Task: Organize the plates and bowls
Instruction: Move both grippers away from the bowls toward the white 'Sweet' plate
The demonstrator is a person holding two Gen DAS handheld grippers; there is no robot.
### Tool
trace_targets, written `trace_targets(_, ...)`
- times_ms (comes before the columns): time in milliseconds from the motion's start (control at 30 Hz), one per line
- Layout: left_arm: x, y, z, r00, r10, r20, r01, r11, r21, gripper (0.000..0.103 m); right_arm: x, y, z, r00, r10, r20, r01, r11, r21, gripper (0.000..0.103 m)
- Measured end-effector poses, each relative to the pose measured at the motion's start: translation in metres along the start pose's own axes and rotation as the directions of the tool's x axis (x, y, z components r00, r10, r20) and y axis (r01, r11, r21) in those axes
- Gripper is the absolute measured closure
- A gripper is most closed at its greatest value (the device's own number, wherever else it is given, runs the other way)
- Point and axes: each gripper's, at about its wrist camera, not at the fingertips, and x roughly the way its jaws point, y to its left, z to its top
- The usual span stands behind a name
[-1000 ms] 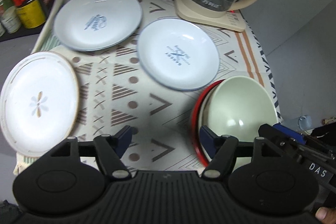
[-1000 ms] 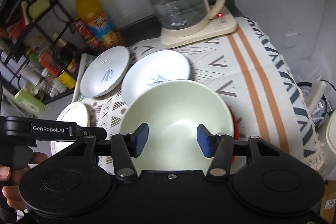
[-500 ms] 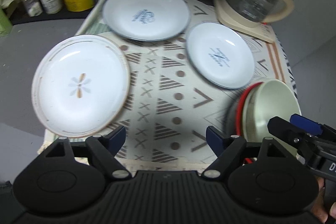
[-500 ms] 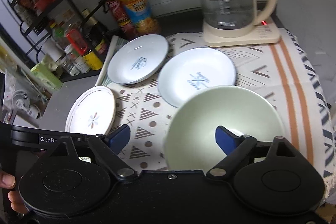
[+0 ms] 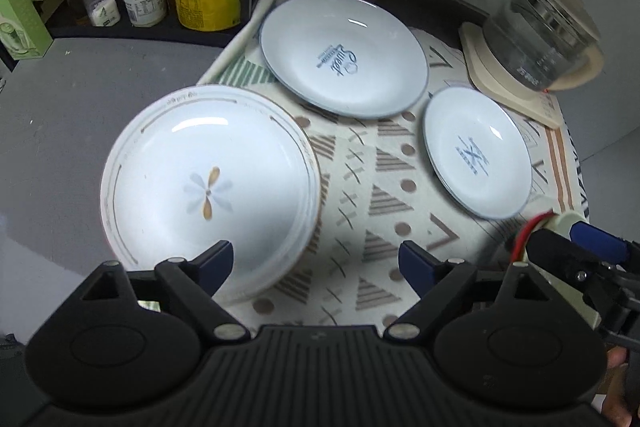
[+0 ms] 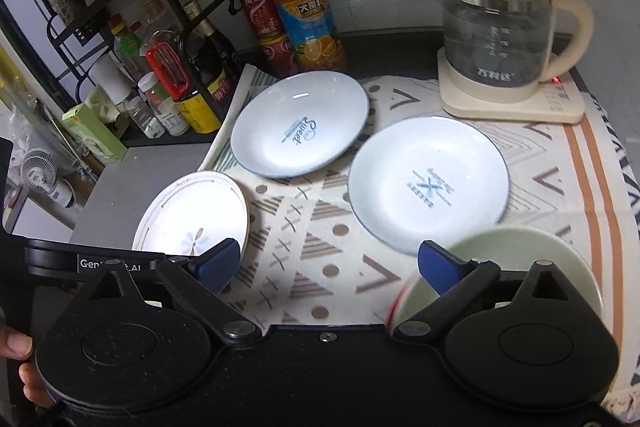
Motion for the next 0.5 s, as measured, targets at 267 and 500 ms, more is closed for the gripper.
trace_targets(267,0.007,0.026,0.034,1.000,-0.013,0.012,0.014,0.999,-0.029,0.014,0.026,0.013,0.018,0.999,-0.034,-0.024,0.035,0.999,0.032,0.007)
trace_targets(500,0.013,0.049,0.064,0.999,-0.027,0.036,0.028,0.998,-0.051,0.014,0.046,0.021,0.034,0.998,-0.057,-0.012,0.058,0.996,0.070,0.007)
